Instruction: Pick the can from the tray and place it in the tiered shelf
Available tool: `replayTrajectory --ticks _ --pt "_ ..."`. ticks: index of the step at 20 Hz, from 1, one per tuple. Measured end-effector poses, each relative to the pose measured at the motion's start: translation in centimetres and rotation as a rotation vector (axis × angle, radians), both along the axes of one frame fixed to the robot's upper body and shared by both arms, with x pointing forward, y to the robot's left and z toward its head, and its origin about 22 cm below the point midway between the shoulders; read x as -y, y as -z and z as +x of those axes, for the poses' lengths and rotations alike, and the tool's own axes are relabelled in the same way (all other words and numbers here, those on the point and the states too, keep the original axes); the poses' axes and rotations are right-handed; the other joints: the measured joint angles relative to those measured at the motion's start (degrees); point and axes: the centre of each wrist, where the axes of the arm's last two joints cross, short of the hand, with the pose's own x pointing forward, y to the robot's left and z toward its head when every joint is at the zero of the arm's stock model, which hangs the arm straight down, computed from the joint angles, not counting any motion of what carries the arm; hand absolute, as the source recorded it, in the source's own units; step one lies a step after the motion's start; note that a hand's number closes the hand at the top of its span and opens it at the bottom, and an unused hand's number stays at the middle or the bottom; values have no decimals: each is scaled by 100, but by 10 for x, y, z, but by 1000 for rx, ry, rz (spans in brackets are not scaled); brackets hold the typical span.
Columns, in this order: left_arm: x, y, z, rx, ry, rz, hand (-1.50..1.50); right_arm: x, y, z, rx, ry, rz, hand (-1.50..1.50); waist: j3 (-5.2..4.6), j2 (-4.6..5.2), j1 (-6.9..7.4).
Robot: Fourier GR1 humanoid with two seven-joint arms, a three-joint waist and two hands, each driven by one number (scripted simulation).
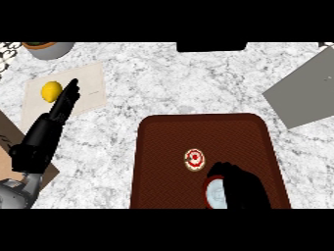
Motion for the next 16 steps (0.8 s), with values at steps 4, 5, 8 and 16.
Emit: replayTrajectory --ticks 4,5,8,16 --pt "-3 -3 -1 -13 -10 -7 0 24 -1 -9 50 -141 5 150 0 15 -43" --pt "-5 -2 -2 -18 -15 -2 0 31 0 -13 62 -195 9 150 3 20 -68" --pt "-7 -3 -6 -24 -32 -2 0 55 -2 -23 100 -341 25 150 3 20 -137" --pt "-11 -1 -14 -33 -62 -7 0 102 -16 -41 254 -481 266 150 9 25 -302"
